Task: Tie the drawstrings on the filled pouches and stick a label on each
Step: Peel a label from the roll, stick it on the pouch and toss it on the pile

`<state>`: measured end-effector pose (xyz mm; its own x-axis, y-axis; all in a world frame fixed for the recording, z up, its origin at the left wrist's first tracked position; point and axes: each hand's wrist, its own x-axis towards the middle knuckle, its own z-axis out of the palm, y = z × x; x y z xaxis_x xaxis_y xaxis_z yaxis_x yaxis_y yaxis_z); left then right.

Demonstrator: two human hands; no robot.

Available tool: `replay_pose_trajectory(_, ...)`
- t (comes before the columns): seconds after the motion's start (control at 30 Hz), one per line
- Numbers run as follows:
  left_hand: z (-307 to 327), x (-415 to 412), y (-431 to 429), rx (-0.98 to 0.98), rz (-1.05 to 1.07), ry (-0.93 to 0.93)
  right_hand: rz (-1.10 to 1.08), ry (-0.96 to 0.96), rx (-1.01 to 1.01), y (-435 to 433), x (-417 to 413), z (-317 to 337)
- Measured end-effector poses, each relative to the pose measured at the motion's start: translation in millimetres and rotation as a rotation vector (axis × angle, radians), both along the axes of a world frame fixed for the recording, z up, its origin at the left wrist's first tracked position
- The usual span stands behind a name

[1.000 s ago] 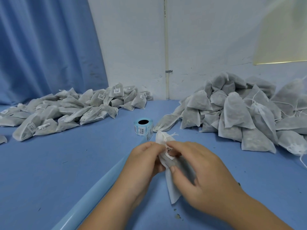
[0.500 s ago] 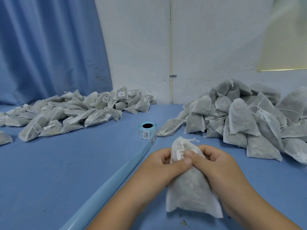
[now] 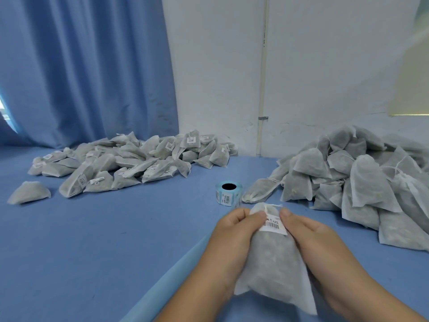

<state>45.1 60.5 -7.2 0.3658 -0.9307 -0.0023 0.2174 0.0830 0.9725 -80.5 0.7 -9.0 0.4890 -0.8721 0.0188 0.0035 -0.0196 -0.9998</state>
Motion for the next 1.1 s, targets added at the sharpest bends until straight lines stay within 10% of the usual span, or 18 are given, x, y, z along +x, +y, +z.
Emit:
replay_pose_trajectory(0.33, 4.3, 42.9, -7.3, -0.162, 0.507, 0.336, 0.420, 0.221, -0.061, -2.5, 52.3, 44.2)
replay_pose_trajectory(0.43, 6.1, 58.0, -3.1, -0.258, 0.413, 0.686, 0.468, 0.223, -0.009, -6.5, 81.9, 54.8)
replay_pose_trajectory(0.6, -0.4, 84.8, -2.3, -0.305, 0.580, 1.015, 0.429, -0.242, 0.305, -24.6, 167.4, 87.3)
replay_pose_trajectory(0.87, -4.6, 77.9, -19.0, -0.256, 0.504, 0.790, 0.269, -0.105, 0.155, -56.7, 188.3, 48.7)
replay_pose_trajectory(1.1, -11.3, 44.2, -31.9, -0.244, 0.440, 0.071, 0.046, 0.016, 0.046, -84.5, 117.2, 4.3)
